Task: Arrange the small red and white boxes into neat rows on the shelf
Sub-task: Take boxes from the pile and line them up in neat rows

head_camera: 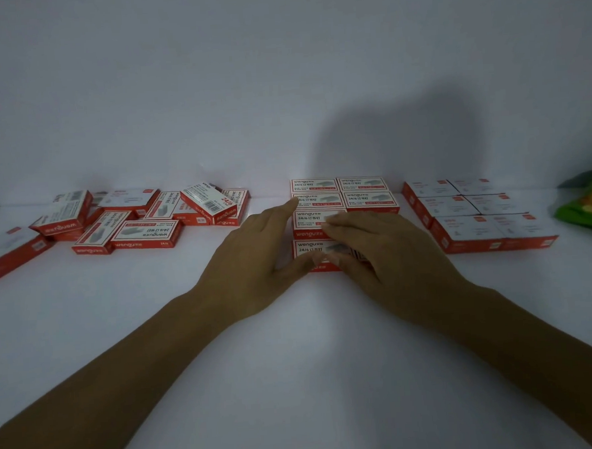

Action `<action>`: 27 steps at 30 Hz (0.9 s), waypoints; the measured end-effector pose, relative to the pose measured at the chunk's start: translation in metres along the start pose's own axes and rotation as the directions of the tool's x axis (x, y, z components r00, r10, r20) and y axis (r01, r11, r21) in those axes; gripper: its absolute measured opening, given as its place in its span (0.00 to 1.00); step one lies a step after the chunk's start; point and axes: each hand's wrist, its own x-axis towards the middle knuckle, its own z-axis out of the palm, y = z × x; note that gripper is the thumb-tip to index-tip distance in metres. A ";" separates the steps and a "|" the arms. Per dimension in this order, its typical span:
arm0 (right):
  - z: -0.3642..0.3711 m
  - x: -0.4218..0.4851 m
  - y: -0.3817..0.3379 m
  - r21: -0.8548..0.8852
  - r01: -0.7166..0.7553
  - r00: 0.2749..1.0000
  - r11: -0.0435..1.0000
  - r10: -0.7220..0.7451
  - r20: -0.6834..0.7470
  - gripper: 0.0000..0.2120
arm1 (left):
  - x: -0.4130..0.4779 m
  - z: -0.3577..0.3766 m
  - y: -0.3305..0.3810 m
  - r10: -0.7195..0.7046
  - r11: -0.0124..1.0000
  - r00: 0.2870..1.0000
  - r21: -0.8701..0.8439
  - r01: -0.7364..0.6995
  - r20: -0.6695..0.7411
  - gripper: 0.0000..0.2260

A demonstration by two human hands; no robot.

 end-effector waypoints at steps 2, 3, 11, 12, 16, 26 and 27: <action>-0.001 0.001 0.001 0.005 -0.006 1.000 1.000 0.006 0.017 0.21 | -0.001 0.000 -0.001 0.008 1.000 1.000 -0.005 -0.008 -0.008 0.34; -0.002 0.001 0.001 0.005 -0.011 1.000 1.000 0.010 0.025 0.21 | -0.001 0.000 -0.001 0.011 1.000 1.000 -0.007 -0.011 -0.010 0.33; -0.022 0.020 -0.009 -0.089 -0.037 0.983 0.995 0.052 0.176 0.16 | -0.004 -0.010 0.000 -0.079 0.997 0.996 0.012 0.079 -0.033 0.32; -0.026 0.024 -0.010 -0.109 -0.038 0.980 0.993 0.059 0.190 0.16 | -0.005 -0.012 0.001 -0.091 0.995 0.996 0.024 0.092 -0.024 0.33; -0.032 0.036 -0.024 -0.157 -0.047 0.992 0.986 0.064 0.110 0.15 | -0.020 -0.034 -0.007 -0.062 0.993 0.998 0.101 0.064 -0.023 0.35; 0.002 0.075 -0.116 -0.028 0.012 0.991 1.000 -0.008 0.132 0.20 | -0.099 -0.115 -0.079 -0.082 0.937 0.992 0.333 0.109 -0.093 0.33; 0.006 0.080 -0.126 -0.026 0.021 0.990 0.999 -0.018 0.139 0.21 | -0.106 -0.121 -0.085 -0.088 0.937 0.991 0.331 0.116 -0.097 0.33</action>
